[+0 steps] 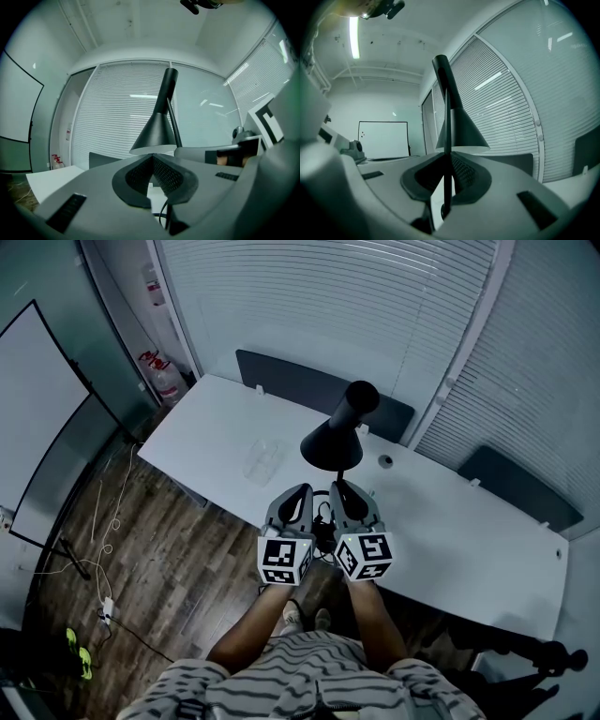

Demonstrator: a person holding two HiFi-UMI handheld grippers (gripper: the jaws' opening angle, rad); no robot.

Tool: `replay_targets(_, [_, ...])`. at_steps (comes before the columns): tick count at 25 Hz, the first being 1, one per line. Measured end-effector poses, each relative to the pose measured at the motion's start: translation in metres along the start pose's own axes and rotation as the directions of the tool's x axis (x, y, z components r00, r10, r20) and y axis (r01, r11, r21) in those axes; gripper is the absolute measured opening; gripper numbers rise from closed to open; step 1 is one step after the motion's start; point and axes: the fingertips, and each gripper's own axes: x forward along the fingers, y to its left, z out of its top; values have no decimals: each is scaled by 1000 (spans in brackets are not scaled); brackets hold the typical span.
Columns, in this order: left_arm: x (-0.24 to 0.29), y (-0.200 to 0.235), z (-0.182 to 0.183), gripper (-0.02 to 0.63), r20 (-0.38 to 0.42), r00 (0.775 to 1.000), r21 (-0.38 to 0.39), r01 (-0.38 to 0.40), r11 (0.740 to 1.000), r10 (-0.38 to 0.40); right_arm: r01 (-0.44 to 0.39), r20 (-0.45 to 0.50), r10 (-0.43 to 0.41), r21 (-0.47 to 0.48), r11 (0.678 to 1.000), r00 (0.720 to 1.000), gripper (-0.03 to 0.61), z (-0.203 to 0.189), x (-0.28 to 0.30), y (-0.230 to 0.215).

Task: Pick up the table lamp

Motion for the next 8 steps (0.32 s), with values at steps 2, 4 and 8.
replay_targets(2, [-1, 0, 2, 6, 4, 1000, -1, 0, 1000, 0, -1, 3, 1, 3, 1000, 1000, 43, 2, 0, 2])
replay_targets(4, [-2, 1, 3, 8, 7, 1000, 1, 4, 1000, -4, 1, 9, -1, 5, 1000, 1000, 43, 5, 1, 2])
replay_targets(8, [0, 3, 9, 6, 26, 1000, 7, 6, 1000, -6, 0, 22, 0, 1, 1000, 1000, 43, 12, 4, 3])
